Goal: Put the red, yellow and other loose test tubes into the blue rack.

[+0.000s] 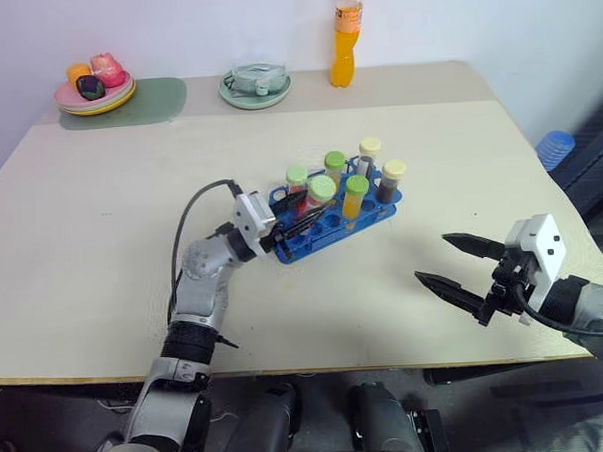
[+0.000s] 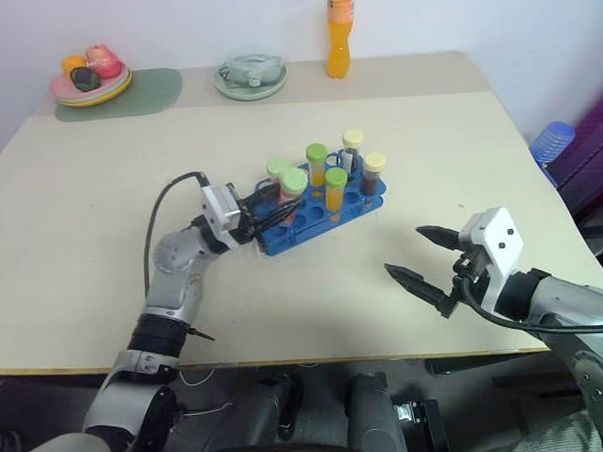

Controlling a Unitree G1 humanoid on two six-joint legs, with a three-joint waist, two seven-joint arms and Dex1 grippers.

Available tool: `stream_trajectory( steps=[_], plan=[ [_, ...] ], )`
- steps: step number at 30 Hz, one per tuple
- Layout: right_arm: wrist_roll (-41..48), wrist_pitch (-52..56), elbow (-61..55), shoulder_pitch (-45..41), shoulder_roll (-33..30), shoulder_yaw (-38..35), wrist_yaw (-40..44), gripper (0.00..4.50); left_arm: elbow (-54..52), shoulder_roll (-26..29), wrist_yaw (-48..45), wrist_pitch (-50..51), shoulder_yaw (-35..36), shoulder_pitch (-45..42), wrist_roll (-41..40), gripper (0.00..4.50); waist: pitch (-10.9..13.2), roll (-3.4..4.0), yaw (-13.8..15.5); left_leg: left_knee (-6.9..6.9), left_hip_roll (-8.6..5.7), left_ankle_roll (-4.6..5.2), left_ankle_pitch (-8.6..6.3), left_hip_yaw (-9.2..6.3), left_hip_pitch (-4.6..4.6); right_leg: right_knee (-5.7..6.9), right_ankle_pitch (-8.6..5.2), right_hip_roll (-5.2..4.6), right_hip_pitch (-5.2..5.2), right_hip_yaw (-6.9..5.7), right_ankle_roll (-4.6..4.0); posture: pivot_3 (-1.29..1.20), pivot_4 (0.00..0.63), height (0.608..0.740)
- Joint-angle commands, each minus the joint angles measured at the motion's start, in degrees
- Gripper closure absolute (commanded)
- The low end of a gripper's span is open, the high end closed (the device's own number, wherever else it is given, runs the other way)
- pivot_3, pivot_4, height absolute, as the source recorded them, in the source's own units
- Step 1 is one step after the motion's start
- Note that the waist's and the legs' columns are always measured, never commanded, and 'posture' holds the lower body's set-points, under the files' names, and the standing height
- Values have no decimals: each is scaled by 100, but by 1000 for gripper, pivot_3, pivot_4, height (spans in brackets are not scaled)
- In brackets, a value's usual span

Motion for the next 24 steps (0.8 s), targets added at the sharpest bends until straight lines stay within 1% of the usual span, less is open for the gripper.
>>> stream_trajectory(
  steps=[1, 5, 10, 13, 17, 24],
  plan=[
    [279, 201, -404, 130, -153, -523, -60, 0, 79, -180, 42, -199, -87, -29, -101, 3726, -1, 1, 0, 0, 0, 0, 0, 0, 0, 0, 0, 1, 0, 0, 0, 0, 150, 740],
    [606, 552, -697, 293, -284, -952, -181, 0, 616, -485, 101, -285, -125, -120, -94, 3726, -1, 0, 5, 4, 0, 2, -1, 0, 0, 0, 0, 1, 3, -2, 1, 0, 150, 740],
    [940, 875, -890, 300, -422, -1269, -362, 0, 1297, -590, 158, -656, -93, -310, 40, 3726, -2, 1, -2, 6, 0, 3, -1, 0, 2, 0, 0, 1, 8, -4, 2, 0, 150, 740],
    [1036, 938, -914, 308, -460, -1328, -412, 0, 1457, -602, 157, -786, -90, -364, 28, 3726, -4, 0, 1, 6, 0, 4, -2, 0, 3, 0, 0, 1, 10, -5, 2, 0, 150, 740],
    [1114, 996, -945, 275, -500, -1392, -553, 0, 1725, -467, 230, -907, -1, -456, 45, 3726, -4, 0, -4, 9, 0, 5, -2, -1, 6, 0, 0, 1, 15, -6, 3, 0, 150, 740],
    [1081, 936, -865, 210, -515, -1278, -606, 0, 1663, -336, 236, -913, -2, -367, -3, 3726, -8, 2, -14, 7, 0, 5, -2, 0, 12, 0, 0, 3, 19, -6, 4, 0, 150, 740]
  ],
)
